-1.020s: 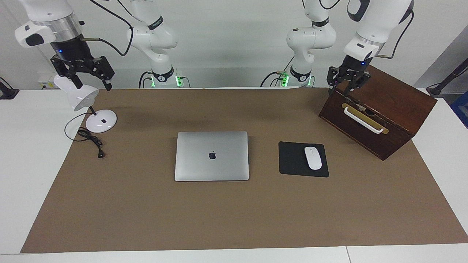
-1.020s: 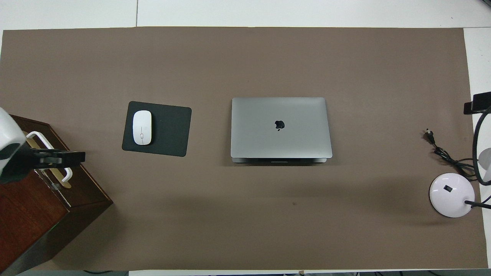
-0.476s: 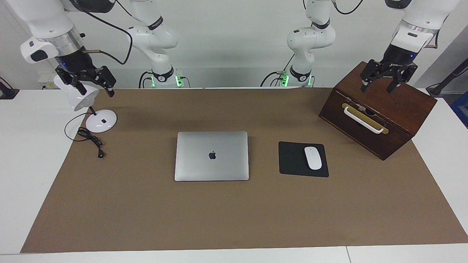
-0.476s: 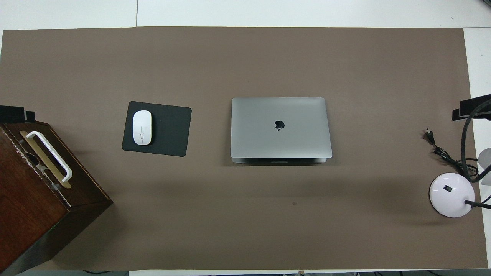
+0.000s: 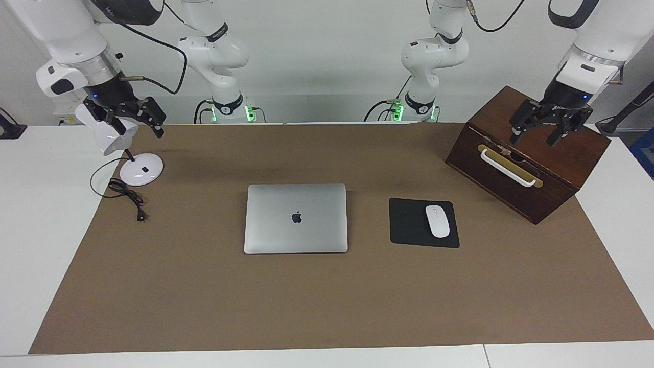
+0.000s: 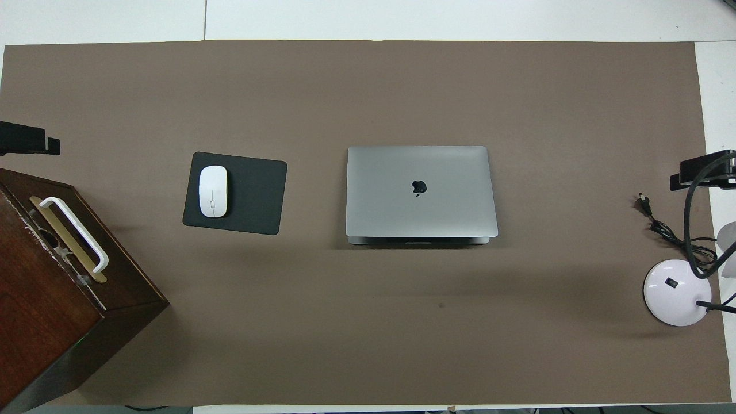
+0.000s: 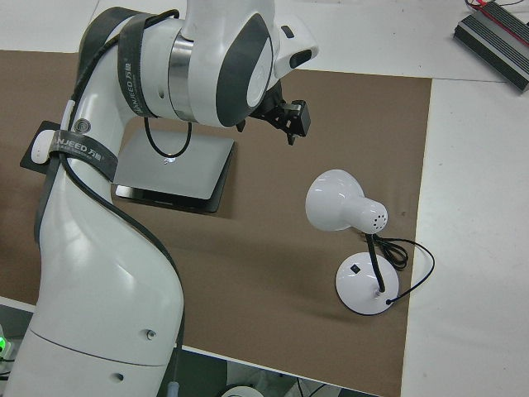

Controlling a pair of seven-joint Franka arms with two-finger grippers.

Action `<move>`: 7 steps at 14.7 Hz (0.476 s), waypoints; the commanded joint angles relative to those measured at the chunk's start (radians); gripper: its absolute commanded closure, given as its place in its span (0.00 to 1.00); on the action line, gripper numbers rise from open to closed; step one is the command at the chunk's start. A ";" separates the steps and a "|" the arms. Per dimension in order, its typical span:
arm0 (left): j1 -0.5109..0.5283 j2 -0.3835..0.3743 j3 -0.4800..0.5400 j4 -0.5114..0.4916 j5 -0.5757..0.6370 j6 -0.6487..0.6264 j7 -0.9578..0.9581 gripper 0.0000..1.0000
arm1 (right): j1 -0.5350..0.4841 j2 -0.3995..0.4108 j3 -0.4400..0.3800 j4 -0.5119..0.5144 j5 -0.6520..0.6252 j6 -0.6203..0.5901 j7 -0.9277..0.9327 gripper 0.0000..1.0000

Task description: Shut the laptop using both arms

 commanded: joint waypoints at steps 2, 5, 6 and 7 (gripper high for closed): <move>-0.014 0.013 -0.002 -0.006 0.052 -0.035 -0.001 0.00 | -0.015 -0.021 0.005 -0.024 0.008 -0.005 -0.028 0.00; -0.051 0.008 -0.005 -0.015 0.111 -0.038 -0.012 0.00 | -0.015 -0.021 0.005 -0.024 0.008 0.000 -0.028 0.00; -0.044 0.007 -0.005 -0.015 0.109 -0.040 -0.013 0.00 | -0.017 -0.021 0.005 -0.026 0.008 0.003 -0.026 0.00; -0.040 0.005 -0.005 -0.018 0.109 -0.040 -0.013 0.00 | -0.019 -0.019 0.005 -0.026 0.007 0.010 -0.027 0.00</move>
